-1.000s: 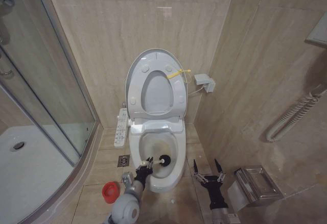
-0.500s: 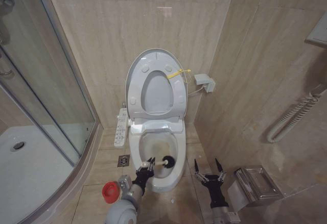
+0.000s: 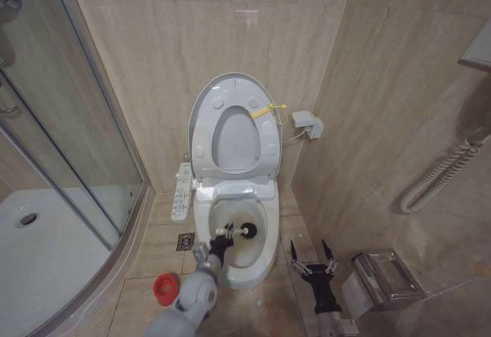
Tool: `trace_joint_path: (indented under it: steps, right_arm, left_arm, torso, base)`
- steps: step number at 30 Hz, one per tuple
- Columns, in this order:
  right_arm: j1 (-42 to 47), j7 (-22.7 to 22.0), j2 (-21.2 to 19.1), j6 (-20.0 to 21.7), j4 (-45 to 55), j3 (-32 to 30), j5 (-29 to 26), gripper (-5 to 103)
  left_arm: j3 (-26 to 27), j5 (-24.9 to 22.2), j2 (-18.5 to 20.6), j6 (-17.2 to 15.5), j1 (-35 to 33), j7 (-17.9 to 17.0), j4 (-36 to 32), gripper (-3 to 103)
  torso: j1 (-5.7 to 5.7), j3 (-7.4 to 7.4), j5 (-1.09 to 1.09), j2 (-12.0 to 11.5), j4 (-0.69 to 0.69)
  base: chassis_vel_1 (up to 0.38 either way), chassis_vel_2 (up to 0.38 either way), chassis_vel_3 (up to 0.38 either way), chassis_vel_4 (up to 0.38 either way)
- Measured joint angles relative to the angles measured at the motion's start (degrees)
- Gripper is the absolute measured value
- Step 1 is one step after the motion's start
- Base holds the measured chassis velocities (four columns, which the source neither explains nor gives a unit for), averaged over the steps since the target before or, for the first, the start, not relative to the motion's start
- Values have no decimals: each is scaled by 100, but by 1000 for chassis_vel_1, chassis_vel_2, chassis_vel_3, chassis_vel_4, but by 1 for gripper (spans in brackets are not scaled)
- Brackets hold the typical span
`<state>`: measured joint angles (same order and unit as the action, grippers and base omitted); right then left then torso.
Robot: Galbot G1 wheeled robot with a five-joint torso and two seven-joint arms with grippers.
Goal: Open the toilet lid, clean the toilet bowl with a toilet brush, close the toilet lid, and flush.
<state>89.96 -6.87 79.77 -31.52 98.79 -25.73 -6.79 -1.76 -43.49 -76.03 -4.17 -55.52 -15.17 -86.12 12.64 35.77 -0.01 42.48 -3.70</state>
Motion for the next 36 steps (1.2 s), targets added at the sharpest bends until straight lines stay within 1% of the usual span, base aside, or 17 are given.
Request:
trace_joint_path:
  steps: [2,7,10,15,16,18,20,22,23,24,25,27,29,30,31,33,36]
  right_arm:
    - [4,0,-31,-6,2,-16,-20,100]
    - [-18,-3,-65,-12,-2,-33,-101,100]
    - [-72,-3,-52,-13,-47,-8,-107,100]
    - [-126,-2,-25,-15,-103,33,-106,100]
    - [-137,-1,-22,-15,-120,42,-105,100]
    - [-150,0,-24,-17,-155,48,-105,100]
    - [-154,-1,-27,-18,-166,48,-105,100]
    - [-165,1,-35,-21,-187,48,-104,100]
    - [-174,1,-39,-26,-200,47,-102,100]
    - [-174,1,-39,-26,-200,47,-102,100]
    - [-175,0,-39,-29,-202,46,-102,100]
    - [-176,1,-37,-38,-204,52,-96,100]
    - [-176,1,-37,-40,-205,54,-92,100]
    - [-177,2,-37,-41,-207,67,-85,100]
    - [-177,1,-36,-42,-206,72,-83,100]
    - [-177,2,-36,-42,-206,79,-80,100]
    - [-172,5,-41,-42,-197,94,-68,100]
  left_arm:
    - [20,-23,23,-1,76,-2,30,18]
    - [97,-8,256,-156,-37,-113,-376,18]
    - [102,239,380,-253,-165,-230,-382,18]
    - [112,358,345,-197,-126,-281,8,18]
    - [122,367,311,-140,-91,-271,108,18]
    - [176,357,249,-45,-58,-211,142,18]
    - [204,346,245,-26,-66,-193,82,18]
    - [284,311,265,1,-131,-167,-217,18]
    - [359,277,326,10,-264,-155,-605,18]
    - [359,277,326,10,-264,-155,-605,18]
    - [401,261,374,9,-348,-156,-794,18]
    - [548,227,549,7,-705,-163,-1375,18]
    - [580,219,587,7,-777,-165,-1488,18]
    - [688,191,679,7,-1016,-173,-1804,18]
    - [736,186,710,7,-1126,-176,-1937,18]
    - [772,184,734,7,-1224,-183,-2046,18]
    - [871,217,814,9,-1725,-243,-2597,18]
  torso:
    - [0,0,0,0,0]
    - [0,0,0,0,3]
    - [0,0,0,0,4]
    - [0,-1,-1,0,3]
    - [0,-1,-1,0,0]
    - [0,0,-1,0,0]
    - [0,0,0,0,2]
    - [0,0,2,0,5]
    - [0,0,0,0,2]
    - [0,0,0,0,2]
    - [0,-1,1,0,2]
    - [0,-1,1,0,4]
    - [0,-1,1,0,4]
    - [-1,-1,1,0,3]
    - [-1,-1,1,0,3]
    - [-1,-1,0,0,3]
    - [-1,-1,1,1,3]
  base:
    - [0,0,0,0]
    - [0,0,0,0]
    - [0,0,0,0]
    - [0,0,0,0]
    - [0,0,0,0]
    - [0,0,0,0]
    - [0,0,0,0]
    - [0,0,0,0]
    - [0,0,0,0]
    - [0,0,0,0]
    - [0,0,0,0]
    - [0,0,0,0]
    - [0,0,0,0]
    - [0,0,0,0]
    - [0,0,0,0]
    - [0,0,0,0]
    - [0,0,0,0]
